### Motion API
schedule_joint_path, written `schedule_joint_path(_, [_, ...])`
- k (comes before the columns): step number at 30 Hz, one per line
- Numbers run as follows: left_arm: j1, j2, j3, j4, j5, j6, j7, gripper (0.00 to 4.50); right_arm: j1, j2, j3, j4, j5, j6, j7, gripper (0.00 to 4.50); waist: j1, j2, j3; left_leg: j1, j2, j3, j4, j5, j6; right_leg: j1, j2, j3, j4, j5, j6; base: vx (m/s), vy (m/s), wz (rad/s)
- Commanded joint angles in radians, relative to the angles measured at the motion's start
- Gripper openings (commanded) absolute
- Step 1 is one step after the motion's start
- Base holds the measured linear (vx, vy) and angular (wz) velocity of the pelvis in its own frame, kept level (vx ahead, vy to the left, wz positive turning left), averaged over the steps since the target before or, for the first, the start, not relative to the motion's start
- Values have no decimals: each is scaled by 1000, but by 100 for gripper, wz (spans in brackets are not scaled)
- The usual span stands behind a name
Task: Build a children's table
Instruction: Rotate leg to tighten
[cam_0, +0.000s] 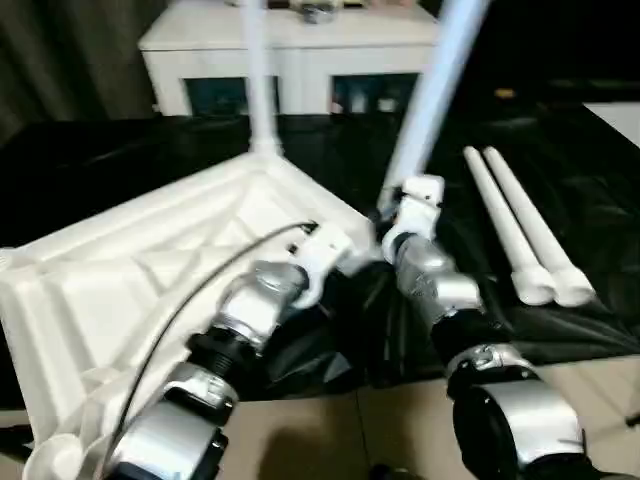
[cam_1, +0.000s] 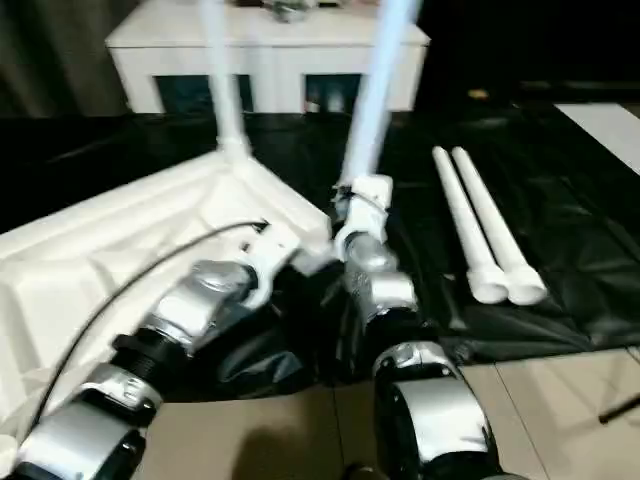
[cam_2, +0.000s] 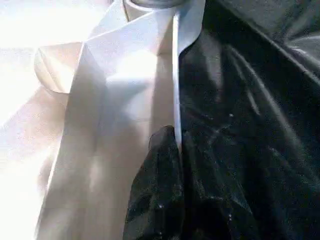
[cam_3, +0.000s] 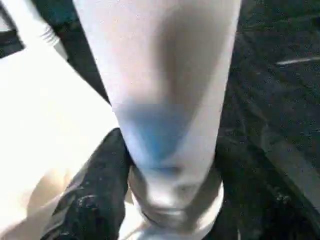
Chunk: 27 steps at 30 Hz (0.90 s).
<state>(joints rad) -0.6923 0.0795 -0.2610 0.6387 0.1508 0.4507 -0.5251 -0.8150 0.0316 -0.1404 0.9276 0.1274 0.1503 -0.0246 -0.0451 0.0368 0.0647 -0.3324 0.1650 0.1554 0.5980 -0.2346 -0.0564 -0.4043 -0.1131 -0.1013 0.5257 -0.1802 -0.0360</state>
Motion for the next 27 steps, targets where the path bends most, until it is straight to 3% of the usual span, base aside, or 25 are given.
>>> schedule_joint_path(1, [-13,19,12,-25,10,-39,17,0,5,0,15,15,14,22,31,307,6,-6,-62,-4,38,-14,-96,-388,51,46,-45,27,-53,-355,-144,0,0,0])
schedule_joint_path(2, [-10,35,8,-33,9,-48,-3,0,11,-13,33,-17,8,30,86,316,7,-7,-61,-12,39,-13,-96,-356,59,50,-45,28,-49,-347,-154,0,0,0])
schedule_joint_path(4, [-9,57,-3,-40,11,-75,-33,0,25,-30,53,-60,5,44,149,332,9,-7,-61,-12,38,-11,-94,-335,67,50,-46,29,-51,-373,-150,0,0,0])
schedule_joint_path(6, [-3,83,-17,-53,8,-101,-75,0,51,-59,83,-122,4,61,235,351,15,-9,-67,-15,42,-9,-91,-279,77,51,-45,34,-43,-319,-164,0,0,0])
schedule_joint_path(8, [12,120,-42,-72,5,-152,-151,0,89,-99,113,-202,10,96,330,360,27,-11,-79,-19,43,-3,-80,-158,104,52,-44,42,-21,-188,-204,0,0,0])
schedule_joint_path(11, [39,166,-69,-102,-5,-210,-249,0,140,-158,154,-299,19,137,441,399,42,-11,-80,-12,42,9,-70,-118,138,38,-39,42,-19,-181,-231,80,-44,13])
schedule_joint_path(12, [46,176,-73,-109,-9,-224,-270,0,152,-173,164,-320,21,144,468,399,50,-9,-86,-11,44,15,-63,-78,150,36,-38,45,-6,-131,-242,122,-53,11])
schedule_joint_path(13, [56,192,-81,-120,-15,-245,-304,0,172,-197,181,-356,25,154,513,406,52,-11,-93,-26,40,11,-54,16,178,48,-34,44,17,-19,-261,67,-24,2])
schedule_joint_path(14, [81,231,-93,-145,-36,-301,-390,0,232,-268,231,-456,33,138,651,416,58,-5,-97,-27,41,9,-49,62,194,47,-35,44,28,37,-275,111,-44,2])
schedule_joint_path(15, [87,239,-94,-149,-42,-311,-407,0,249,-287,243,-484,37,133,689,428,69,-10,-97,-20,39,15,-38,117,244,36,-30,46,38,141,-291,93,-39,4])
schedule_joint_path(16, [93,250,-93,-155,-54,-320,-433,0,269,-310,249,-521,51,151,732,441,74,-2,-97,-23,39,14,-34,157,271,37,-33,50,50,190,-315,121,-58,4])
schedule_joint_path(18, [116,272,-75,-189,-106,-320,-508,0,325,-396,285,-604,66,164,866,446,85,-10,-102,-25,35,16,-26,178,288,40,-33,51,56,227,-327,39,-19,2])
schedule_joint_path(21, [130,286,-63,-220,-140,-303,-553,0,354,-446,308,-639,67,157,939,446,99,-7,-92,-33,45,17,-31,108,267,43,-34,48,45,86,-300,0,0,0])
schedule_joint_path(23, [137,300,-58,-232,-150,-310,-575,0,375,-486,326,-675,72,172,995,446,104,-3,-86,-31,50,17,-38,32,209,41,-31,47,27,-71,-259,0,0,0])
schedule_joint_path(25, [141,307,-58,-233,-152,-317,-582,0,380,-496,329,-686,71,167,1003,446,104,-4,-80,-30,49,19,-43,-20,174,39,-31,48,15,-151,-236,0,0,0])
schedule_joint_path(27, [141,311,-56,-231,-155,-321,-590,0,374,-496,329,-682,71,164,1006,446,101,-4,-78,-27,49,16,-53,-108,99,40,-32,48,1,-283,-185,-52,-19,0])
